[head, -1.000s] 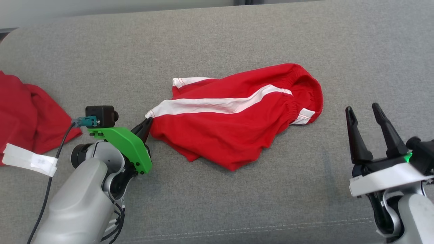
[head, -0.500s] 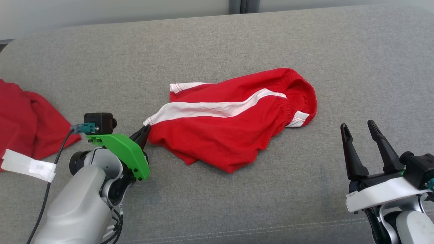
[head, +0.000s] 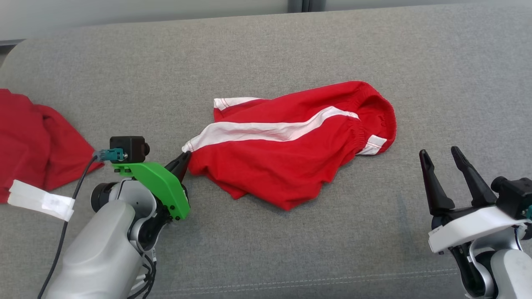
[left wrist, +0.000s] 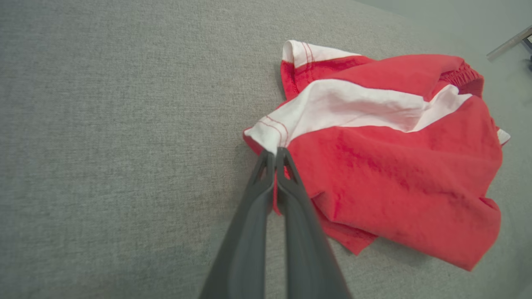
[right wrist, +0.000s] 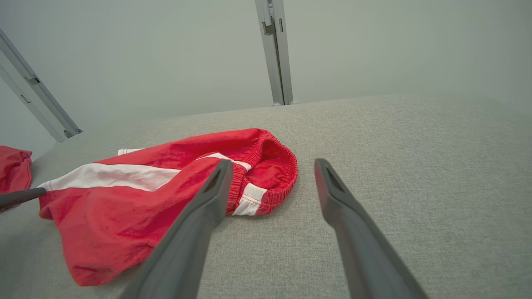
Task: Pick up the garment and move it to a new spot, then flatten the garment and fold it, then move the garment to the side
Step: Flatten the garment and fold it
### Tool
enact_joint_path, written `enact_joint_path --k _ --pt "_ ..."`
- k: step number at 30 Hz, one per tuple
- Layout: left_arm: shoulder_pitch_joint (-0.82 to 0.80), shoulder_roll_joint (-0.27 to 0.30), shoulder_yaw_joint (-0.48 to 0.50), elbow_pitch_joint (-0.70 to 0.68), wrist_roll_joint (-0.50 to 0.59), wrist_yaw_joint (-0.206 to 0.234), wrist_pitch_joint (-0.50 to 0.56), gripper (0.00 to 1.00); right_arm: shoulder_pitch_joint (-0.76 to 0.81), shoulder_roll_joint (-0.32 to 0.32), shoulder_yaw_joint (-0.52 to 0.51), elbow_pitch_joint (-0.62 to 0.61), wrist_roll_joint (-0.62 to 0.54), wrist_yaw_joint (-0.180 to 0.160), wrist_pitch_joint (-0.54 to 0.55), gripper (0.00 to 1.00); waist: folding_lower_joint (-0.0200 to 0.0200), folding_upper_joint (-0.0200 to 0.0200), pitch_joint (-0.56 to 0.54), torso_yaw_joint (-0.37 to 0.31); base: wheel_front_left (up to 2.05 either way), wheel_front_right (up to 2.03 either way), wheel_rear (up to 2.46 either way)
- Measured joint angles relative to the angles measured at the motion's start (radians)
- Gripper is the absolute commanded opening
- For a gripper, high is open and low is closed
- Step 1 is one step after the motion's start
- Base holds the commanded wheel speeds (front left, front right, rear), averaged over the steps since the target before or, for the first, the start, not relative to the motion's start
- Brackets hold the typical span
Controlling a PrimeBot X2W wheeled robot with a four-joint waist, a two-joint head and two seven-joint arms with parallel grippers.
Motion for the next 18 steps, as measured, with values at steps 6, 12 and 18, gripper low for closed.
enact_joint_path --k 6,12,18 --pt "-0.025 -0.024 -0.011 -0.012 0.002 0.000 -0.002 0.00 -0.081 -0.047 0.045 0.075 0.062 0.000 0.036 1.00 0.0000 0.0000 0.035 0.021 0.00 0.00 0.00" --pt "-0.060 -0.050 -0.027 -0.013 0.012 -0.003 -0.005 0.00 -0.202 -0.107 0.130 0.170 0.190 0.000 0.095 1.00 0.0000 0.0000 0.077 0.049 0.00 0.00 0.00" --pt "-0.093 -0.081 -0.046 -0.001 0.014 -0.010 -0.018 0.00 -0.341 -0.177 0.216 0.264 0.356 0.000 0.180 1.00 0.0001 0.0000 0.120 0.091 0.00 0.00 0.00"
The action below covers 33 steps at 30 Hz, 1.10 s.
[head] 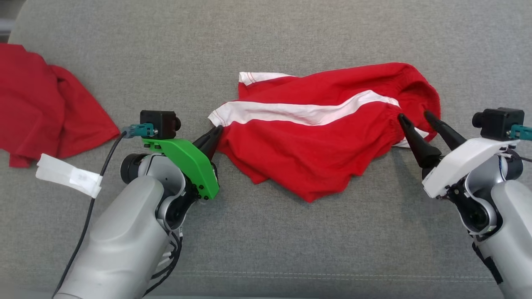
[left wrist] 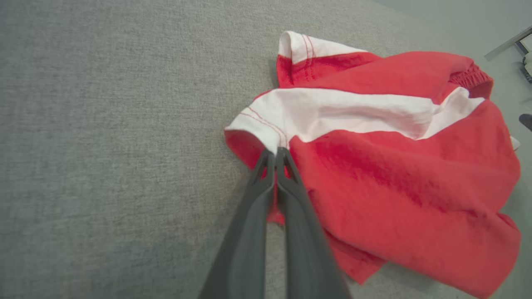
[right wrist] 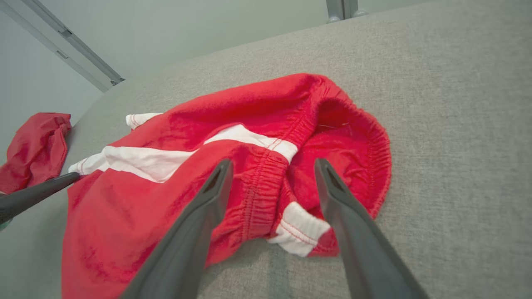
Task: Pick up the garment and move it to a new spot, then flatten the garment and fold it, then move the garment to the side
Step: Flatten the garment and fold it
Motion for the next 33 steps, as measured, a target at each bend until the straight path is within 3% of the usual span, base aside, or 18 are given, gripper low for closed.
enact_joint_path --k 10,17,18,19,20,22,23,24,25,26,33 --pt "-0.029 -0.033 -0.023 0.032 -0.002 -0.008 -0.031 0.00 -0.103 -0.068 0.072 0.093 0.165 0.000 0.063 1.00 0.0000 -0.0001 0.051 0.052 0.00 0.00 0.00" --pt "-0.044 -0.035 -0.037 0.053 -0.013 -0.011 -0.043 0.00 -0.132 -0.094 0.132 0.086 0.267 0.000 0.062 1.00 0.0000 0.0000 0.067 0.060 0.00 0.00 0.00" --pt "-0.045 -0.036 -0.039 0.056 -0.015 -0.011 -0.046 0.00 -0.136 -0.100 0.143 0.080 0.283 0.000 0.060 0.95 0.0000 0.0000 0.068 0.059 0.00 0.00 0.00" --pt "-0.047 -0.036 -0.040 0.058 -0.016 -0.011 -0.046 0.00 -0.140 -0.104 0.151 0.073 0.294 0.000 0.051 0.83 0.0000 0.0000 0.070 0.059 0.00 0.00 0.00" --pt "-0.051 -0.036 -0.042 0.060 -0.019 -0.012 -0.049 0.00 -0.147 -0.110 0.160 0.069 0.302 0.000 0.045 0.49 0.0000 0.0000 0.072 0.059 0.00 0.00 0.00" --pt "-0.058 -0.036 -0.045 0.063 -0.022 -0.012 -0.052 0.00 -0.155 -0.122 0.177 0.055 0.318 0.000 0.024 0.40 0.0000 0.0000 0.075 0.058 0.00 0.00 0.00" --pt "-0.061 -0.036 -0.047 0.065 -0.022 -0.012 -0.052 0.00 -0.158 -0.126 0.185 0.053 0.325 0.000 0.016 0.40 0.0000 0.0000 0.077 0.058 0.00 0.00 0.00" --pt "-0.062 -0.036 -0.049 0.066 -0.023 -0.012 -0.054 0.00 -0.162 -0.133 0.195 0.049 0.333 0.000 0.007 0.27 0.0000 0.0000 0.079 0.058 0.00 0.00 0.00" --pt "-0.063 -0.036 -0.051 0.067 -0.026 -0.012 -0.055 0.00 -0.167 -0.138 0.201 0.047 0.333 0.000 -0.010 0.05 0.0001 0.0000 0.080 0.057 0.00 0.00 0.00" --pt "-0.064 -0.035 -0.053 0.068 -0.030 -0.012 -0.056 0.00 -0.171 -0.145 0.207 0.047 0.333 0.000 -0.024 0.00 0.0001 0.0000 0.081 0.057 0.00 0.00 0.00" --pt "-0.068 -0.023 -0.060 0.066 -0.047 -0.012 -0.088 0.00 -0.188 -0.178 0.244 0.016 0.355 0.000 -0.130 0.00 0.0000 0.0000 0.080 0.052 0.00 0.00 0.00"
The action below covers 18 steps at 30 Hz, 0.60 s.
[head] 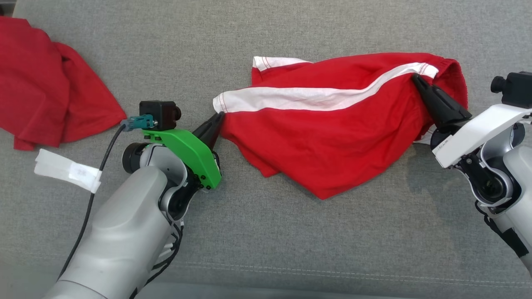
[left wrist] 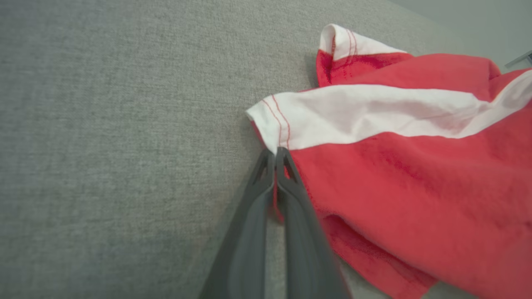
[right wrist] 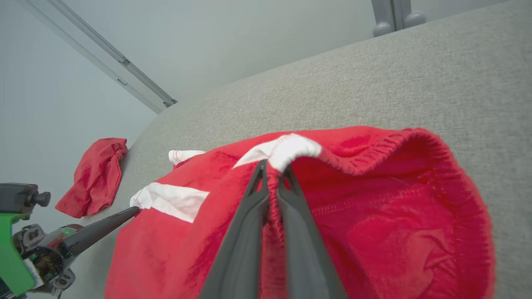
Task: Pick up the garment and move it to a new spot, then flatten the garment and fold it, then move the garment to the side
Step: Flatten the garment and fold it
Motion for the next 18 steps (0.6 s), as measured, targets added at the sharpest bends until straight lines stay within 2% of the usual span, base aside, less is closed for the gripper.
enact_joint_path --k 8,12,18 --pt "-0.001 0.060 0.024 -0.068 0.011 0.007 -0.087 0.00 0.022 -0.046 -0.003 -0.072 0.036 0.000 -0.100 0.00 0.0000 0.0000 -0.030 -0.013 0.00 0.00 0.00" --pt "-0.002 0.111 0.052 -0.160 0.026 0.035 -0.124 0.00 0.030 -0.074 -0.018 -0.126 0.028 0.000 -0.137 0.00 0.0000 0.0000 -0.051 -0.024 0.00 0.00 0.00" --pt "-0.002 0.207 0.084 -0.367 0.061 0.113 -0.138 0.00 0.032 -0.105 -0.041 -0.207 -0.041 0.000 -0.159 0.00 0.0000 0.0000 -0.091 -0.046 0.00 0.00 0.00"
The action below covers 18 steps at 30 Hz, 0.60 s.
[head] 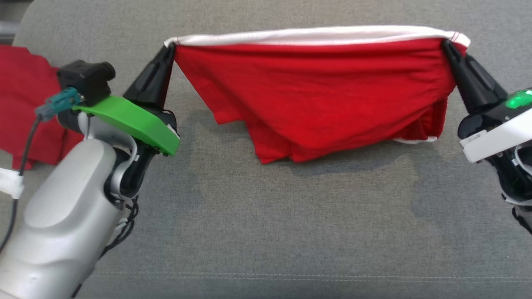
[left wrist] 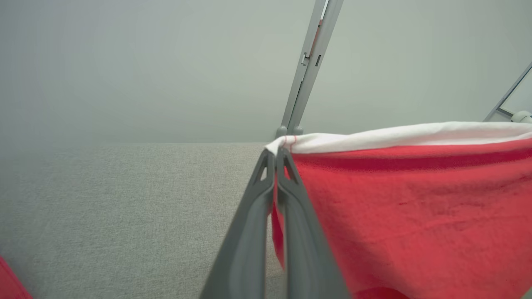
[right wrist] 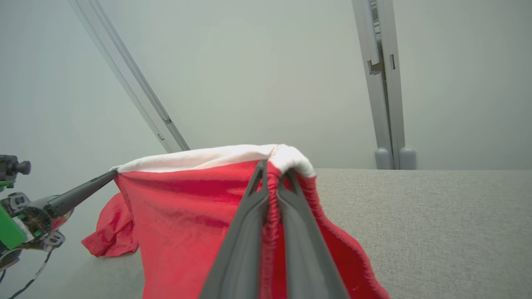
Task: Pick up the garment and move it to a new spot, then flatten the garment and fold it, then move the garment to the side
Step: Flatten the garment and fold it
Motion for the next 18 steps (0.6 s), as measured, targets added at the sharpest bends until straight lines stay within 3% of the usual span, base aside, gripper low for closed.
enact_joint_path --k 10,18 --pt "-0.065 0.151 0.063 -0.346 0.078 0.137 0.069 0.00 -0.093 -0.019 -0.083 -0.079 -0.089 0.000 0.059 0.00 0.0000 0.0000 -0.078 -0.034 0.00 0.00 0.00" --pt "-0.124 0.204 0.075 -0.507 0.116 0.198 0.149 0.00 -0.136 -0.010 -0.117 -0.124 -0.088 0.000 0.132 0.00 -0.0001 0.0000 -0.145 -0.056 0.00 0.00 0.00"
